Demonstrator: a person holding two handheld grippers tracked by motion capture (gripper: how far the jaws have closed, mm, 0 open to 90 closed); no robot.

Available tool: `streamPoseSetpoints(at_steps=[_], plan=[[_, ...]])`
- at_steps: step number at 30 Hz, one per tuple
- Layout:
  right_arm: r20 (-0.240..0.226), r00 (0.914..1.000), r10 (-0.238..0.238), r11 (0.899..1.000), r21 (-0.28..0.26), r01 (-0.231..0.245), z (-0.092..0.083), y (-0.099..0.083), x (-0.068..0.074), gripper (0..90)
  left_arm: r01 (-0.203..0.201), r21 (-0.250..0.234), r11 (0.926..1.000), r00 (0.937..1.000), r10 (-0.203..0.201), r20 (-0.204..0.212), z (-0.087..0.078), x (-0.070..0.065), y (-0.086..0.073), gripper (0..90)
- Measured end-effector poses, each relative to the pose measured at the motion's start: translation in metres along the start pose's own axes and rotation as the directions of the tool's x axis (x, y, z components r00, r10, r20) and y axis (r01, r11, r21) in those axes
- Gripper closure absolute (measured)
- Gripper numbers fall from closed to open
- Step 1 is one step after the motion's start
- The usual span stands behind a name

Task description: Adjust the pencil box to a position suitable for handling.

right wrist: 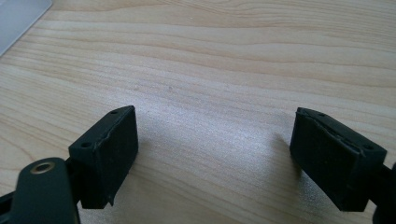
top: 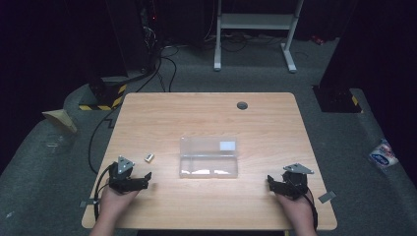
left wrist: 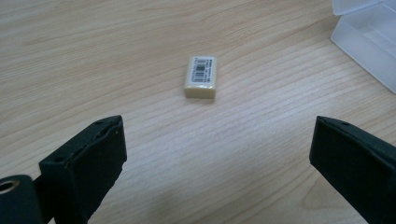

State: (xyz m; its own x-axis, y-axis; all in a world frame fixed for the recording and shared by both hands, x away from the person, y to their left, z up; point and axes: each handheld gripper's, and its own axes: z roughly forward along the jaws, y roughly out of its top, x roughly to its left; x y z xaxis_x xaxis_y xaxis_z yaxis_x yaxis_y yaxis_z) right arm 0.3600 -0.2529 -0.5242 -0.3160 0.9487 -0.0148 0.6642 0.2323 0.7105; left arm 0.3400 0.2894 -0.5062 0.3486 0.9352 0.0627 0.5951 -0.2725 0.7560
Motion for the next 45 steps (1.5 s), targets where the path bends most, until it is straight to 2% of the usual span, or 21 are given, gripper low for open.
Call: streamPoseSetpoints(at_steps=[6, 9, 11, 12, 13, 16, 18, 21, 24, 27, 29, 32, 35, 36, 38, 41, 45], plan=[[-0.004, 1.0, -0.002, 1.0, -0.001, 0.002, 0.0, 0.0, 0.0, 15.2, 0.002, -0.006, 1.0, 0.9998, -0.001, 0.018, 0.007, -0.003, 0.013, 4.7], [-0.003, 1.0, -0.002, 1.0, -0.001, 0.002, 0.0, 0.0, 0.0, 15.4, 0.029, -0.024, 0.9993, 0.9993, -0.029, 0.025, 0.01, -0.003, 0.019, 5.5], [-0.002, 1.0, -0.006, 1.0, -0.002, 0.005, 0.0, 0.0, 0.0, 15.4, 0.014, -0.011, 0.9998, 0.9998, -0.014, 0.013, 0.012, -0.004, 0.023, 5.8], [-0.002, 1.0, -0.006, 1.0, -0.002, 0.006, 0.0, 0.0, 0.0, 15.5, 0.036, -0.024, 0.999, 0.999, -0.036, 0.025, 0.014, -0.003, 0.025, 6.2], [-0.002, 1.0, -0.006, 1.0, -0.002, 0.006, 0.0, 0.0, 0.0, 15.5, 0.041, -0.03, 0.9987, 0.9987, -0.04, 0.032, 0.014, -0.003, 0.027, 6.4], [-0.001, 1.0, -0.006, 1.0, -0.002, 0.006, 0.0, 0.0, 0.0, 15.5, 0.036, -0.045, 0.9983, 0.9988, -0.034, 0.035, 0.017, -0.003, 0.033, 7.1], [-0.001, 1.0, -0.009, 1.0, -0.001, 0.009, 0.0, 0.0, 0.0, 15.6, 0.047, -0.061, 0.997, 0.9978, -0.044, 0.049, 0.019, -0.004, 0.038, 8.4], [0.0, 1.0, -0.009, 1.0, -0.001, 0.009, 0.0, 0.0, 0.0, 15.7, 0.037, -0.064, 0.9972, 0.9982, -0.034, 0.048, 0.021, -0.004, 0.043, 9.2], [0.0, 1.0, -0.009, 1.0, -0.001, 0.009, 0.0, 0.0, 0.0, 15.7, 0.037, -0.082, 0.9959, 0.9973, -0.031, 0.066, 0.024, -0.005, 0.047, 11.1], [0.0, 1.0, -0.009, 1.0, -0.001, 0.009, 0.0, 0.0, 0.0, 15.7, 0.049, -0.077, 0.9958, 0.9961, -0.043, 0.077, 0.029, -0.001, 0.047, 14.0], [0.002, 1.0, -0.008, 1.0, -0.003, 0.008, 0.0, 0.0, 0.0, 15.8, 0.043, -0.064, 0.9971, 0.9972, -0.039, 0.063, 0.031, 0.002, 0.045, 14.4], [0.002, 1.0, -0.008, 1.0, -0.003, 0.008, 0.0, 0.0, 0.0, 15.8, 0.068, -0.074, 0.995, 0.9964, -0.064, 0.056, 0.034, 0.008, 0.04, 15.6], [0.002, 1.0, -0.008, 1.0, -0.003, 0.008, 0.0, 0.0, 0.0, 15.8, 0.085, -0.062, 0.9945, 0.9942, -0.08, 0.071, 0.037, 0.013, 0.035, 18.8], [0.002, 1.0, -0.008, 1.0, -0.003, 0.008, 0.0, 0.0, 0.0, 15.8, 0.098, -0.057, 0.9936, 0.9928, -0.093, 0.076, 0.038, 0.014, 0.034, 18.9], [0.002, 1.0, -0.008, 1.0, -0.003, 0.008, 0.0, 0.0, 0.0, 15.8, 0.14, -0.061, 0.9883, 0.9858, -0.133, 0.103, 0.039, 0.016, 0.032, 20.7], [0.002, 1.0, -0.007, 1.0, -0.003, 0.007, 0.0, 0.0, 0.0, 15.9, 0.13, -0.046, 0.9905, 0.988, -0.126, 0.09, 0.041, 0.013, 0.032, 22.6], [0.001, 1.0, -0.008, 1.0, -0.003, 0.008, 0.0, 0.0, 0.0, 15.9, 0.103, -0.033, 0.9941, 0.9937, -0.102, 0.048, 0.044, 0.011, 0.03, 25.8]])
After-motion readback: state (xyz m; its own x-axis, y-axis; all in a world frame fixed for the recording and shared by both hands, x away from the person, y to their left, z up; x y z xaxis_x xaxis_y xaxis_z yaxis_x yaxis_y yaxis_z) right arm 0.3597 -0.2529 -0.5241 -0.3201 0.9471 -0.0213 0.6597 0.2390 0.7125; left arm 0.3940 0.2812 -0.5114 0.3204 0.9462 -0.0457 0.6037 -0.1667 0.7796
